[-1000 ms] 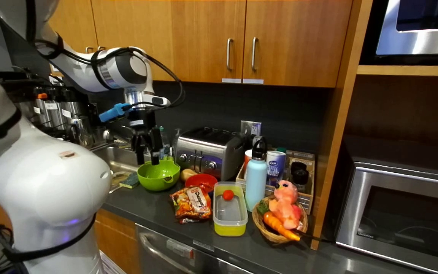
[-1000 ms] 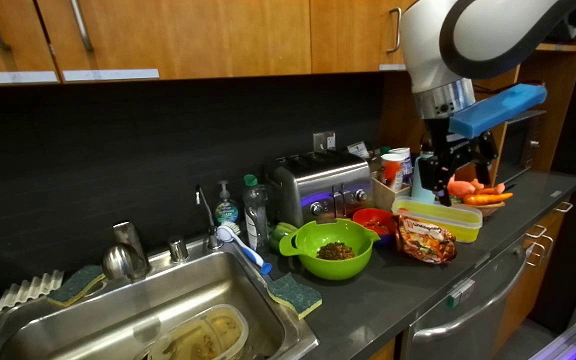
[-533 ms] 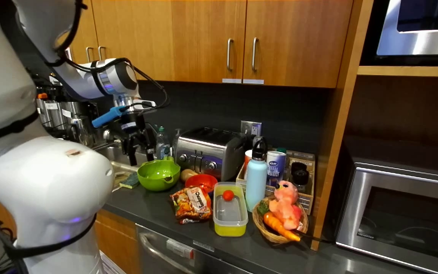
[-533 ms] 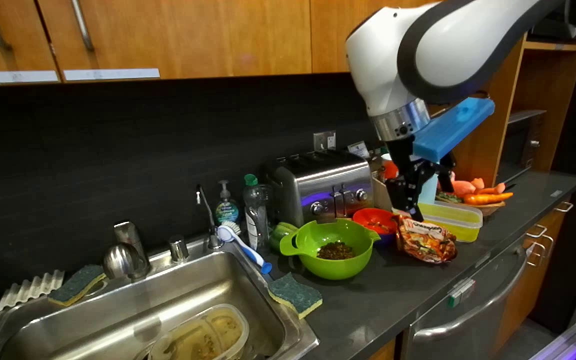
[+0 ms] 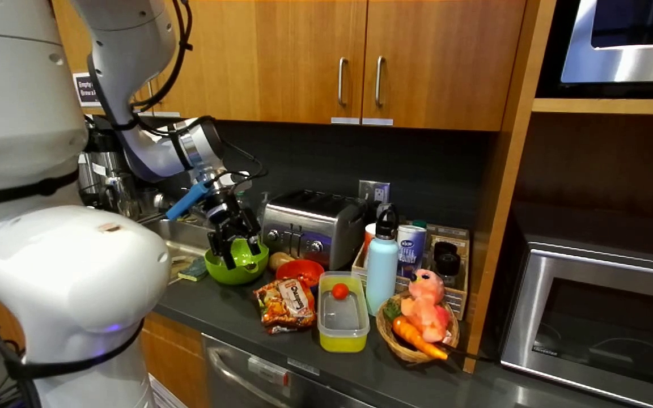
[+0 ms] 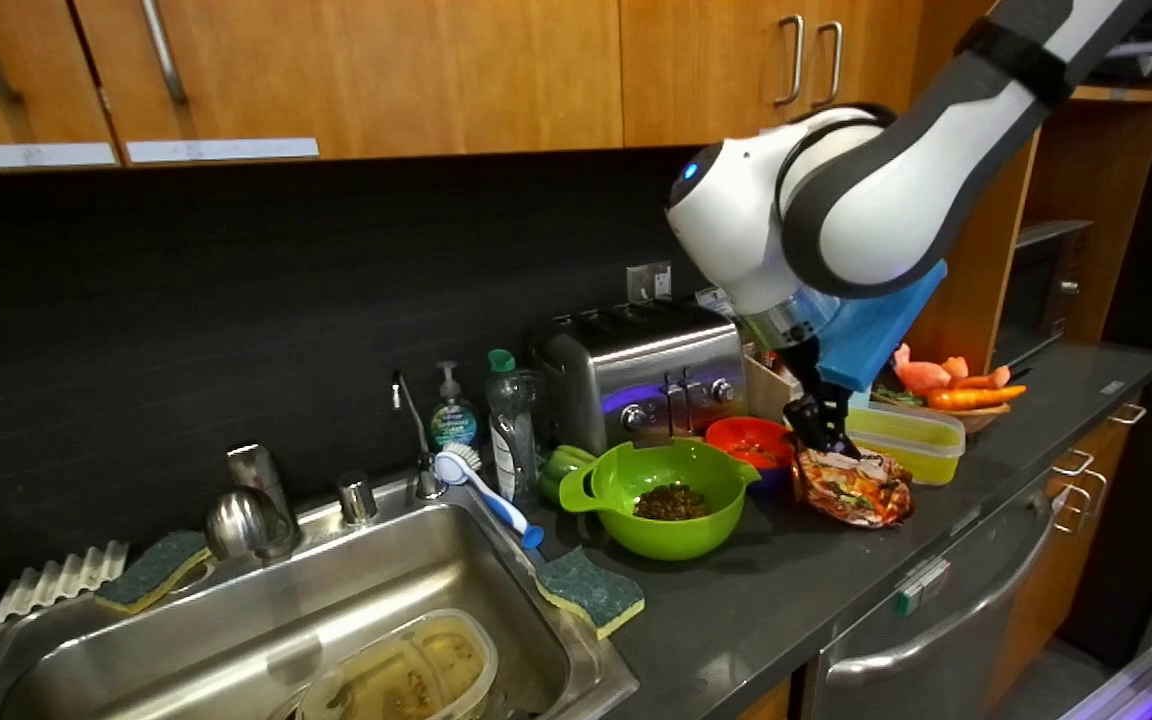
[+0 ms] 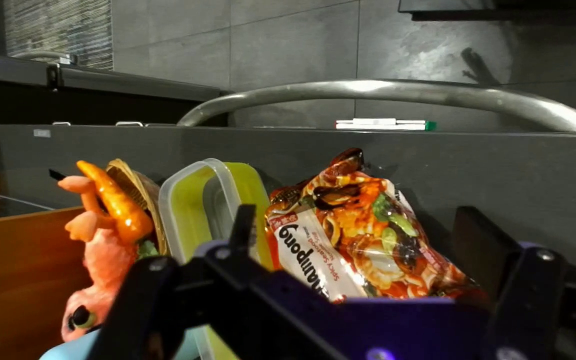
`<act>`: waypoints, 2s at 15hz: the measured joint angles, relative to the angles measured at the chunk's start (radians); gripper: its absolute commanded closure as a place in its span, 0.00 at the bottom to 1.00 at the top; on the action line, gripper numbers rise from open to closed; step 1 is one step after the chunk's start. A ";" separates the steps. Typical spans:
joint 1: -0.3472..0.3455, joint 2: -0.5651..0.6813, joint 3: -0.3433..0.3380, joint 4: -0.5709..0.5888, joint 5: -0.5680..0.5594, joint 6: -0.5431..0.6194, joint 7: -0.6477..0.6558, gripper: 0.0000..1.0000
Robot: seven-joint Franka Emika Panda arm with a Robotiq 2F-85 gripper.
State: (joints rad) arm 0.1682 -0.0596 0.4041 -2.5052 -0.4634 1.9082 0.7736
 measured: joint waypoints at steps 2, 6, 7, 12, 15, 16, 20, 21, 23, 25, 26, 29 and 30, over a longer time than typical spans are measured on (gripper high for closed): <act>0.011 0.037 -0.019 0.002 -0.021 -0.003 0.002 0.00; 0.053 0.111 -0.037 0.030 -0.022 -0.027 -0.025 0.00; 0.068 0.133 -0.037 0.045 -0.022 -0.046 -0.038 0.00; 0.123 0.254 -0.068 0.123 -0.023 -0.146 -0.062 0.00; 0.136 0.314 -0.108 0.153 -0.057 -0.170 -0.062 0.00; 0.140 0.330 -0.121 0.159 -0.088 -0.170 -0.058 0.00; 0.165 0.373 -0.157 0.180 -0.247 -0.169 -0.004 0.00; 0.172 0.380 -0.160 0.183 -0.284 -0.168 0.015 0.00; 0.184 0.392 -0.161 0.191 -0.344 -0.167 0.052 0.00; 0.198 0.398 -0.158 0.199 -0.380 -0.162 0.079 0.00; 0.204 0.397 -0.151 0.204 -0.384 -0.153 0.084 0.00; 0.218 0.395 -0.136 0.215 -0.384 -0.148 0.094 0.00; 0.220 0.395 -0.135 0.215 -0.384 -0.148 0.097 0.00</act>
State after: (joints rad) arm 0.3879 0.3354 0.2694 -2.2899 -0.8475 1.7605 0.8702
